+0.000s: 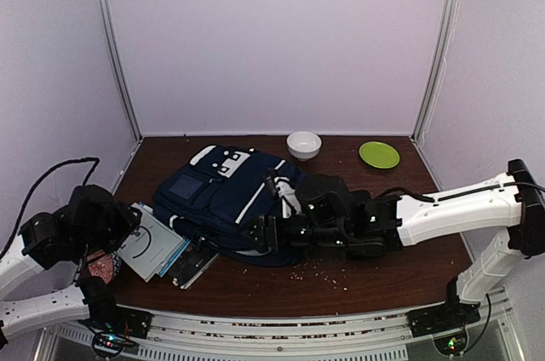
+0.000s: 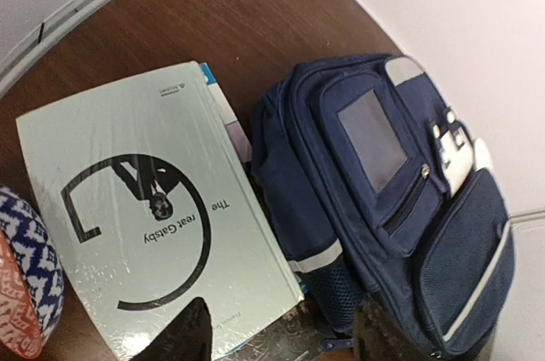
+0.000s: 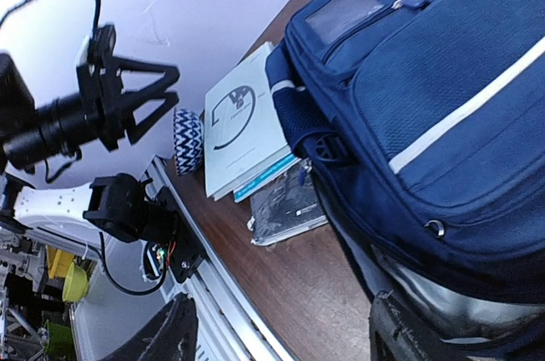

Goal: Pack the student bag
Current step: Move the student bag to the center of the board.

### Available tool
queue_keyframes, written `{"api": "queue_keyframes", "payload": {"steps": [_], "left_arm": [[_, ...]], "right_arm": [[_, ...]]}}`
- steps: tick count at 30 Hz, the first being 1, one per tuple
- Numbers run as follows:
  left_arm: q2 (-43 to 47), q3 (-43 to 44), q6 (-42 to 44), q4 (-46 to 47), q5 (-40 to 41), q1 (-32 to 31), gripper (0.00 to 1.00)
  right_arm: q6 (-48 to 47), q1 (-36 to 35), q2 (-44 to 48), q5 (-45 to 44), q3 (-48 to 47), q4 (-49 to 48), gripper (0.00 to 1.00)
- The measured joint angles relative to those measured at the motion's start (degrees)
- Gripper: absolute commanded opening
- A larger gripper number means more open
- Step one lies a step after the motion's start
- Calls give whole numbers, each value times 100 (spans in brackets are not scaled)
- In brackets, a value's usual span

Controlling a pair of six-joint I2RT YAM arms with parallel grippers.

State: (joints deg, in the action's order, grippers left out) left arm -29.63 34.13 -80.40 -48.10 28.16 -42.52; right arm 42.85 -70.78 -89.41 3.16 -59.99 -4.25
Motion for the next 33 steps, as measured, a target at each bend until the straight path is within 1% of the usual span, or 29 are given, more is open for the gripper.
{"api": "queue_keyframes", "payload": {"steps": [2, 5, 8, 11, 15, 18, 21, 23, 26, 30, 33], "left_arm": [[-680, 343, 560, 144, -267, 267, 98], [-1626, 907, 1305, 529, -564, 356, 98], [-2048, 1152, 1858, 901, -942, 702, 98], [-2341, 1180, 2302, 1285, -1438, 1322, 98], [-2780, 1158, 2625, 1709, -2111, 1812, 98], [-3040, 1023, 2723, 2081, -2522, 1956, 98], [-3355, 839, 2761, 2393, -2822, 2009, 97], [-3569, 785, 2765, 2549, -2916, 2009, 94], [-3897, 754, 2767, 2833, -3021, 2037, 87], [-4277, 748, 2769, 3220, -3119, 2188, 75], [-4636, 750, 2761, 3565, -3213, 2358, 66]], "right_arm": [[42, -107, -332, 92, -214, -13, 69], [131, -166, -678, 155, -365, -17, 70], [282, -151, -846, 114, -382, 26, 71], [540, -94, -828, -116, -323, 61, 73], [922, 234, -236, -507, 463, -28, 77], [1119, 667, 367, -787, 997, 72, 83], [1235, 1130, 769, -992, 1217, 216, 85], [1294, 1351, 767, -990, 1226, 210, 85], [1322, 1515, 426, -815, 1172, 181, 85], [1340, 1530, -525, -466, 645, 225, 83], [1338, 1556, -1038, -328, 177, 262, 81]]}}
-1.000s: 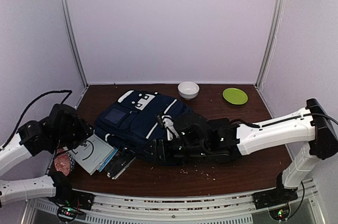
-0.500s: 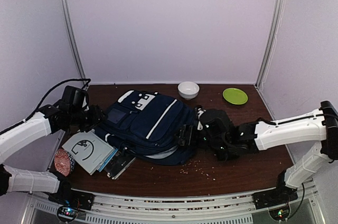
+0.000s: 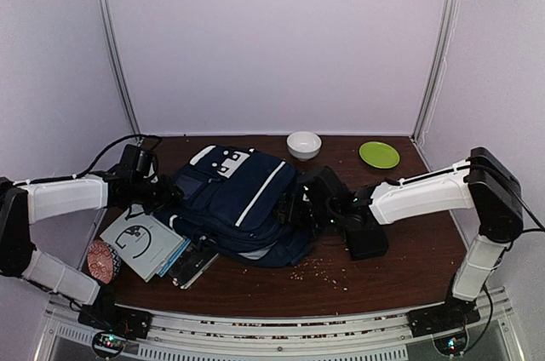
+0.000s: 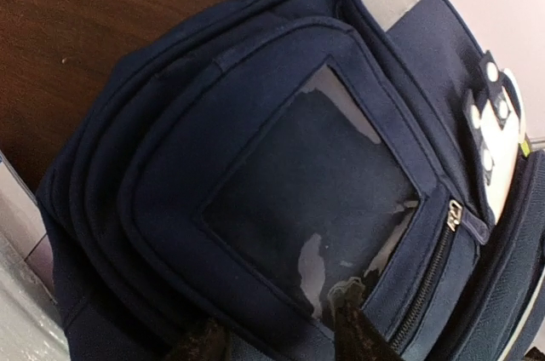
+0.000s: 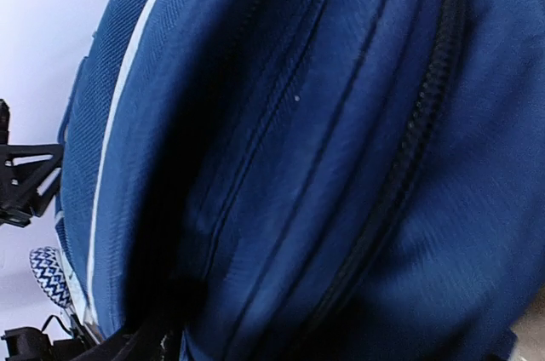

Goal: Pack the student bag
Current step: Move the student bag to the center of the board.

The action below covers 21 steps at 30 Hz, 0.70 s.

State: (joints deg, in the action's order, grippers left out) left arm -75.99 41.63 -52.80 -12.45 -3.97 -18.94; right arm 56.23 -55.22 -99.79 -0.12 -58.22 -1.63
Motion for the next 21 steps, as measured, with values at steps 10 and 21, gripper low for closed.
{"api": "queue_keyframes", "payload": {"steps": [10, 21], "left_arm": [[-1115, 586, 85, 511, 26, 457, 25], [-2518, 2013, 173, 678, 59, 962, 17]], "right_arm": [[-190, 350, -1482, 664, -2044, 282, 72], [-538, 730, -2975, 1158, -4739, 1169, 79]]}}
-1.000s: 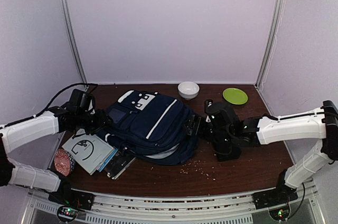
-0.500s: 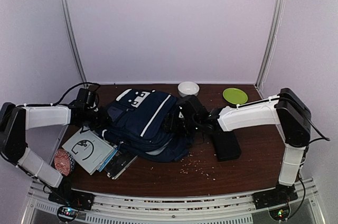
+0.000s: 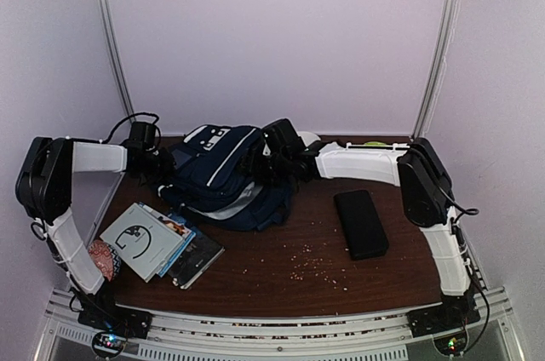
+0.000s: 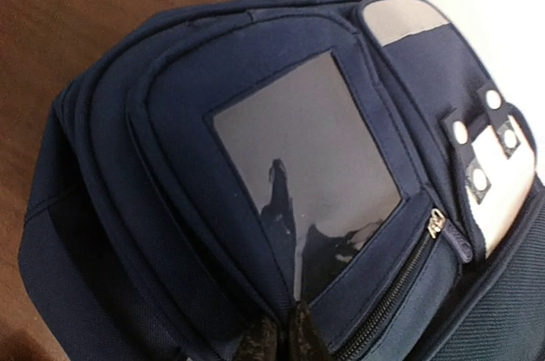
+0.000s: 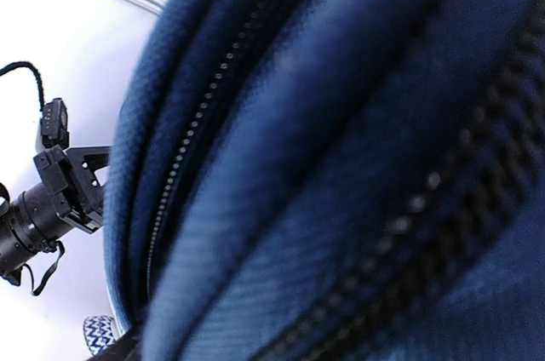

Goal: Pack the student bag
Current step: Move the student bag to the center of the board.

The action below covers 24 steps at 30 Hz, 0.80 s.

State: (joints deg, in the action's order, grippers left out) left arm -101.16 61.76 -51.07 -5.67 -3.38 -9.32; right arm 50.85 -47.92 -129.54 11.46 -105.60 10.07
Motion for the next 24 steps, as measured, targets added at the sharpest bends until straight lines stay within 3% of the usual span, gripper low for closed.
{"api": "queue_keyframes", "payload": {"steps": [2, 7, 11, 19, 24], "left_arm": [[-42, 157, 68, -20, -7, 28, 29], [393, 267, 358, -313, -13, 7, 72], [1425, 153, 516, -527, 90, -31, 89], [3735, -841, 555, -1176, 581, -133, 92], [4819, -1821, 199, -1908, 767, -205, 92]], "right_arm": [[-94, 76, -59, 44, -225, 144, 82], [-387, 151, 210, 4, -177, 452, 88], [-476, 136, 1117, -175, 619, 529, 94], [-761, -210, 3193, -920, 1757, 570, 89], [-1067, -1097, 3128, -761, 1652, 455, 83]]}}
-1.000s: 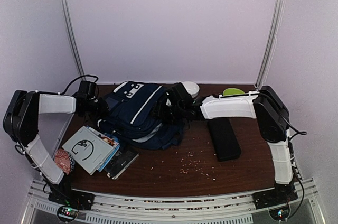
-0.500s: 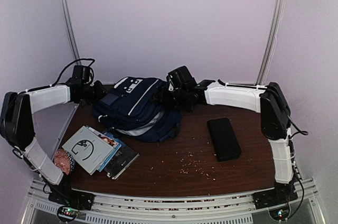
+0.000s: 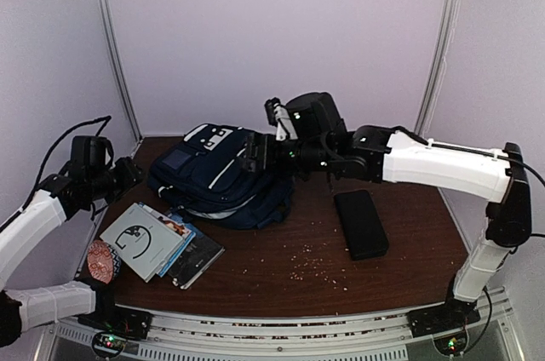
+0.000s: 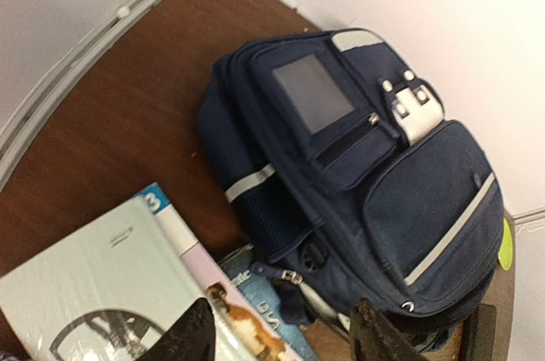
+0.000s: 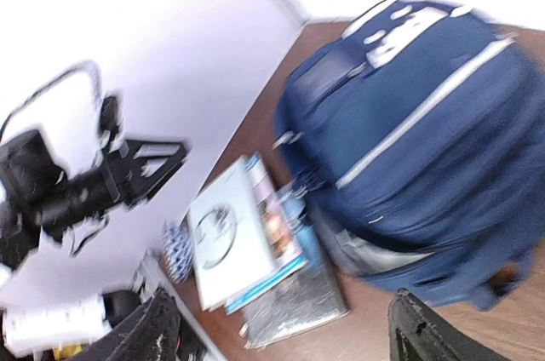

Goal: Pack the student bag
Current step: Move the student bag to the center of the board, then pick up the book from the center of the board.

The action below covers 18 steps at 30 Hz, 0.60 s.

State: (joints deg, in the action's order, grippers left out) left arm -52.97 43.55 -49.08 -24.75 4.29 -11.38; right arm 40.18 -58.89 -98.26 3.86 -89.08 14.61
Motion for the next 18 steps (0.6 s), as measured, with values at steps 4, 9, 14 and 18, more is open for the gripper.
{"api": "queue_keyframes", "payload": {"steps": [4, 9, 14, 18], "left_arm": [[573, -304, -210, -671, 168, 0, 97], [590, -308, -310, -1204, 468, 2, 97], [570, -629, -389, -1287, 446, 129, 97], [531, -890, -579, -1298, 308, 225, 97]], "right_arm": [[-214, -579, -1073, 514, -894, -15, 77], [-286, -896, -2544, 964, -1878, 33, 74], [-225, -918, -3407, 1078, -2264, 168, 73], [-144, -918, -3834, 1075, -2702, 240, 73]]}}
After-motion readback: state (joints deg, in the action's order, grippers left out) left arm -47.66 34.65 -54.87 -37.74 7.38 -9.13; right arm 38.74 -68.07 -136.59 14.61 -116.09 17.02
